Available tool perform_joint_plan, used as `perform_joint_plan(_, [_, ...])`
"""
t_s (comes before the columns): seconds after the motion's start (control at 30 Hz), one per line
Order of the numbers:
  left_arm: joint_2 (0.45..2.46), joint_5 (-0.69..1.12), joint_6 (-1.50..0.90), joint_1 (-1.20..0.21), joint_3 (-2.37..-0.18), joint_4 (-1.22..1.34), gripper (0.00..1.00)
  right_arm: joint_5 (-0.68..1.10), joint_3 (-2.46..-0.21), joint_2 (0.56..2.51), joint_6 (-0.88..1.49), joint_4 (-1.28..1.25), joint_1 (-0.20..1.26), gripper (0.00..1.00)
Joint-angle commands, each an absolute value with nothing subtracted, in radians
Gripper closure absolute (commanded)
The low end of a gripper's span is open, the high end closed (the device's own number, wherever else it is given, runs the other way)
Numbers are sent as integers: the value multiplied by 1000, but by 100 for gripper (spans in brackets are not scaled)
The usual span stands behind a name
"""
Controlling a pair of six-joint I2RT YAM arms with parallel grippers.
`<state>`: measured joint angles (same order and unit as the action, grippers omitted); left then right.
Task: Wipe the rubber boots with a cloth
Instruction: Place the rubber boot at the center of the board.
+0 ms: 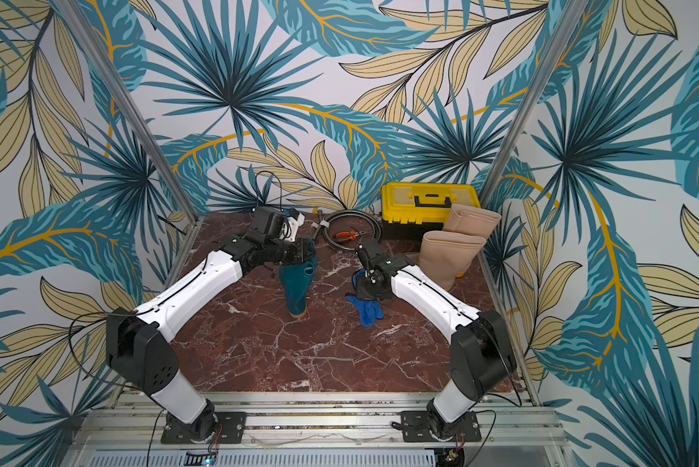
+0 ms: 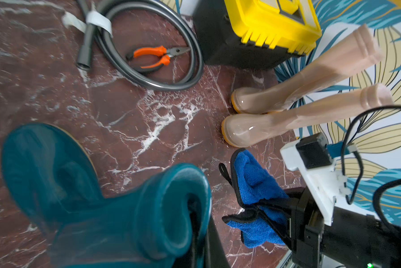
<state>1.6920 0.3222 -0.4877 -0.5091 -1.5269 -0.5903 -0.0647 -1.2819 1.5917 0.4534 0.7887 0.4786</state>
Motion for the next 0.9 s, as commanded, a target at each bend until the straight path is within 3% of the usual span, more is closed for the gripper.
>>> perform_joint_plan(0.0, [1750, 336, -485, -556, -1538, -647, 100, -100, -1241, 1524, 465, 785, 452, 100])
perform_joint_plan(0.7, [1923, 402, -540, -710, -1657, -647, 98, -194, -1217, 1436, 479, 827, 401, 100])
perform_joint_plan(0.77, [1947, 412, -536, -742, -1678, -648, 87, -215, -1208, 1415, 480, 833, 388, 100])
perform_joint_plan(0.87, [1958, 429, -520, -771, -1698, -647, 56, -229, -1198, 1385, 483, 836, 365, 100])
